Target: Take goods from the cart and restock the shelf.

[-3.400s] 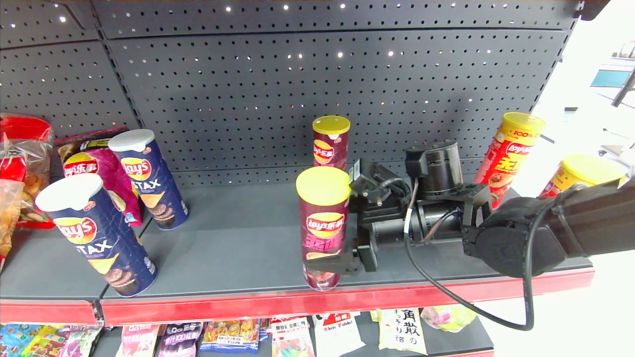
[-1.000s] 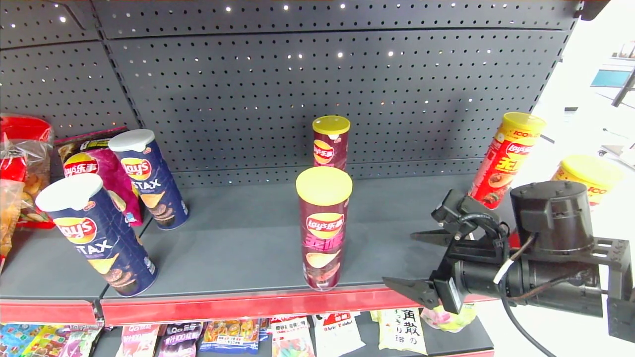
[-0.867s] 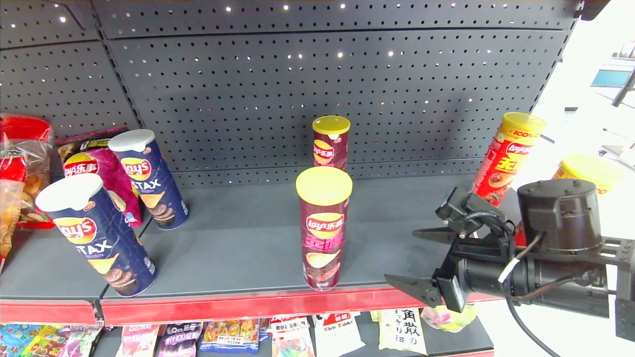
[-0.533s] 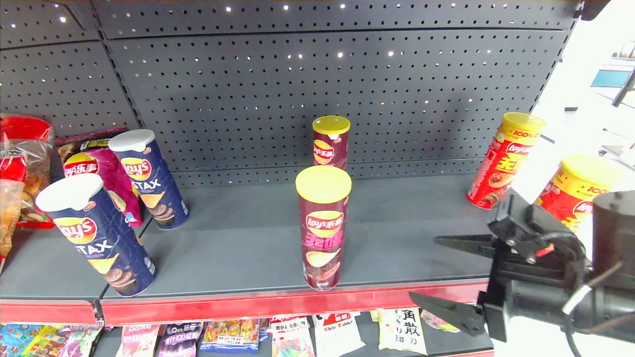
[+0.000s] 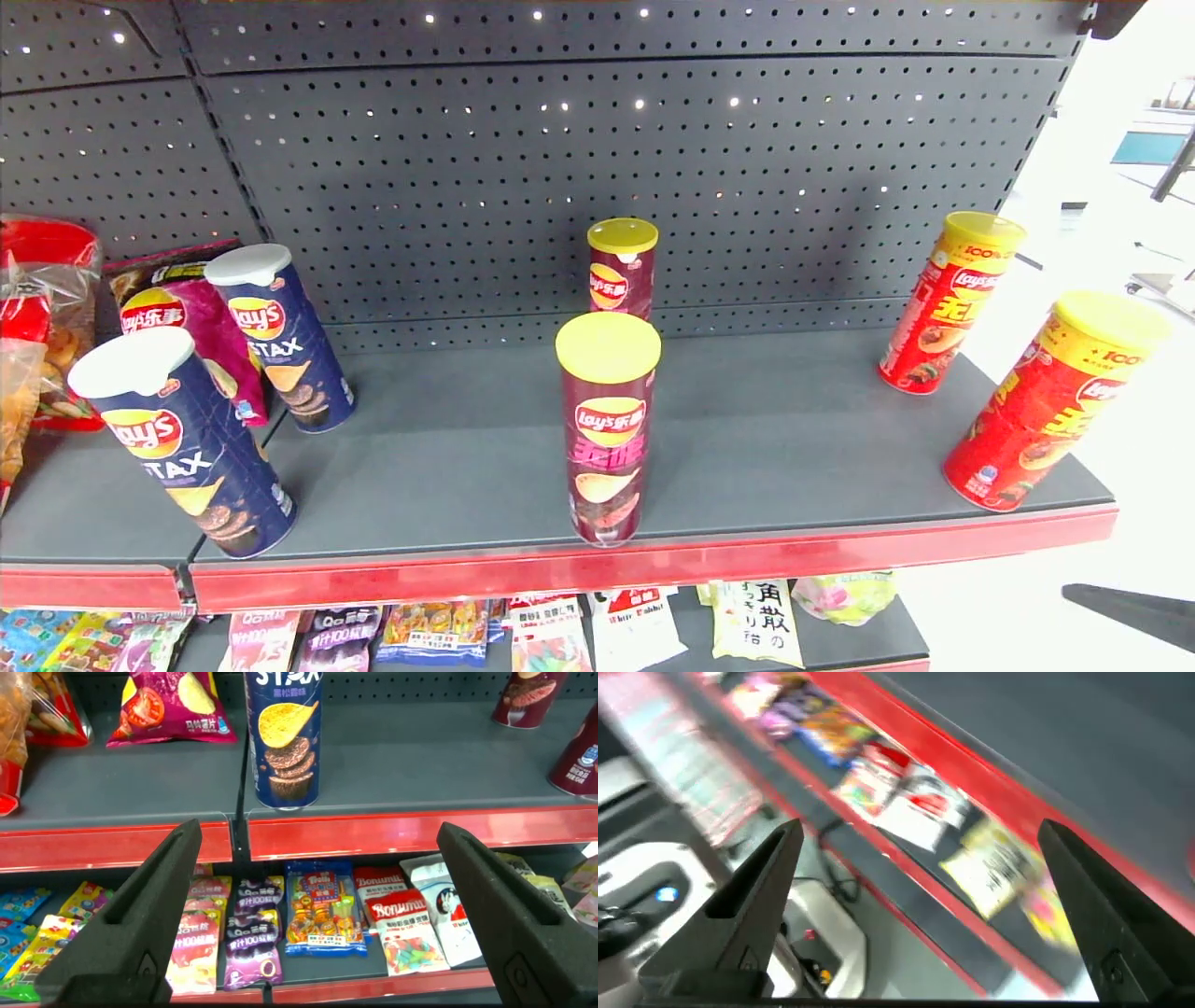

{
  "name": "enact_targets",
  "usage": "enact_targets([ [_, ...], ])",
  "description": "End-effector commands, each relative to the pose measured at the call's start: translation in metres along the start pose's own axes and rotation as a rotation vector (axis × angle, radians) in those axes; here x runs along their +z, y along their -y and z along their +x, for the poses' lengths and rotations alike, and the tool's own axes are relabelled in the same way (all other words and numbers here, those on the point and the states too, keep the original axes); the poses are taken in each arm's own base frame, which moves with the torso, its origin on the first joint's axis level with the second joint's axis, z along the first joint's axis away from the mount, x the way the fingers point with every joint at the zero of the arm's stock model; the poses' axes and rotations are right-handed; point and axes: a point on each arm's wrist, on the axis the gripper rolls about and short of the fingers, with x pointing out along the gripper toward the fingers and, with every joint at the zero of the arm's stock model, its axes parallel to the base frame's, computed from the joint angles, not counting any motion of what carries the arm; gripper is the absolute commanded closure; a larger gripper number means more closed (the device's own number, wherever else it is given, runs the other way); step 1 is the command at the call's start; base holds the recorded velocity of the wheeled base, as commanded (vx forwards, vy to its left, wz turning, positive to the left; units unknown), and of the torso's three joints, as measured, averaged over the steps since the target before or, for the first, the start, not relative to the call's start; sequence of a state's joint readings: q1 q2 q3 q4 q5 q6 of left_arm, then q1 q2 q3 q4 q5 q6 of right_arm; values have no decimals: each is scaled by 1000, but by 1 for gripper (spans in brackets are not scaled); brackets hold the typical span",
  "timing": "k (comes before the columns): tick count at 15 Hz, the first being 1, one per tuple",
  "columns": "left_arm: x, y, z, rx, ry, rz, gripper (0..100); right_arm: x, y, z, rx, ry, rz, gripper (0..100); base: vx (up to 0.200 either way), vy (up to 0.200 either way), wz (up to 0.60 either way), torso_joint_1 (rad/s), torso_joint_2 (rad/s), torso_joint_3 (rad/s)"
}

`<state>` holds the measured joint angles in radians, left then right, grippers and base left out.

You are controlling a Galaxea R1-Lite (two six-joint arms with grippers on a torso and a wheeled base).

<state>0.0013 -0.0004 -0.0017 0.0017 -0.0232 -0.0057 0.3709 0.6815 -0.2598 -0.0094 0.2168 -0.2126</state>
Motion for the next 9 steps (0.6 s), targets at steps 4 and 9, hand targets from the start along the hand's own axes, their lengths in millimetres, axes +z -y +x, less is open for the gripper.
enact_targets([
  [4,0,0,0,0,0,0,0,-40,-15,-41,-359,196,50,0,0,0,0,0,0,0],
  [9,0,0,0,0,0,0,0,-73,-21,-41,-546,307,129,0,0,0,0,0,0,0],
])
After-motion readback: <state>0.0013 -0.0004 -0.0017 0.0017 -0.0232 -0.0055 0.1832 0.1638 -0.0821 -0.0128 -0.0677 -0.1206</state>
